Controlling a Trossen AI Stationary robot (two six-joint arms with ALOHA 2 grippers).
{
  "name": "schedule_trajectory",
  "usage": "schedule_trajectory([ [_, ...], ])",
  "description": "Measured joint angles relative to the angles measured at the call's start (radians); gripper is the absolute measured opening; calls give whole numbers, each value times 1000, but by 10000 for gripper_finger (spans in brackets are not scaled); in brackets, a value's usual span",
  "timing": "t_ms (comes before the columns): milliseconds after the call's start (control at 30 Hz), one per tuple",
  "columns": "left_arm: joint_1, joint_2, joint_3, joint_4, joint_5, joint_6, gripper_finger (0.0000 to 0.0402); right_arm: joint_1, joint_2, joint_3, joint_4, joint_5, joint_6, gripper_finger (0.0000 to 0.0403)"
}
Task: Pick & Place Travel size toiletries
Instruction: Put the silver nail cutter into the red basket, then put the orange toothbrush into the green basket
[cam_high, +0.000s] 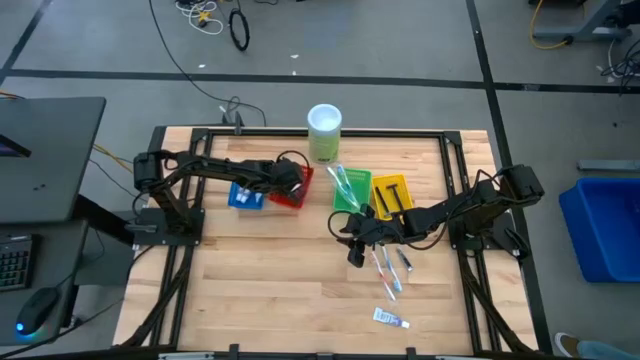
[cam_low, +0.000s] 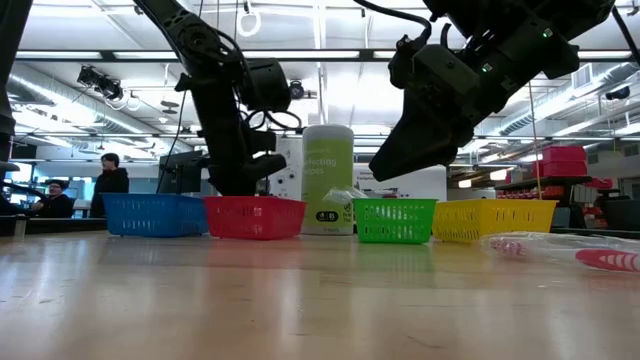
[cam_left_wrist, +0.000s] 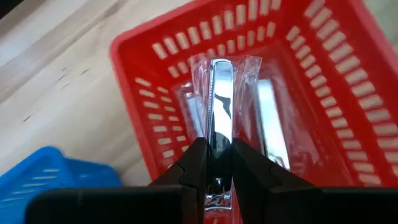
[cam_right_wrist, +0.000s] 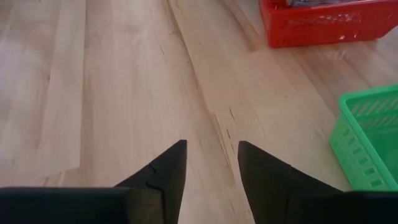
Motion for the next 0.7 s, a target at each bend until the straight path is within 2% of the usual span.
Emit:
schedule_trajectory([
  [100,0,0,-1,14,-7,-14,60,0,0,0,0,0,0,160],
  [267,0,0,0,57,57,13,82,0,0,0,0,0,0,167],
  [700,-1,0,0,63,58,58,131,0,0,0,0,0,0,181],
])
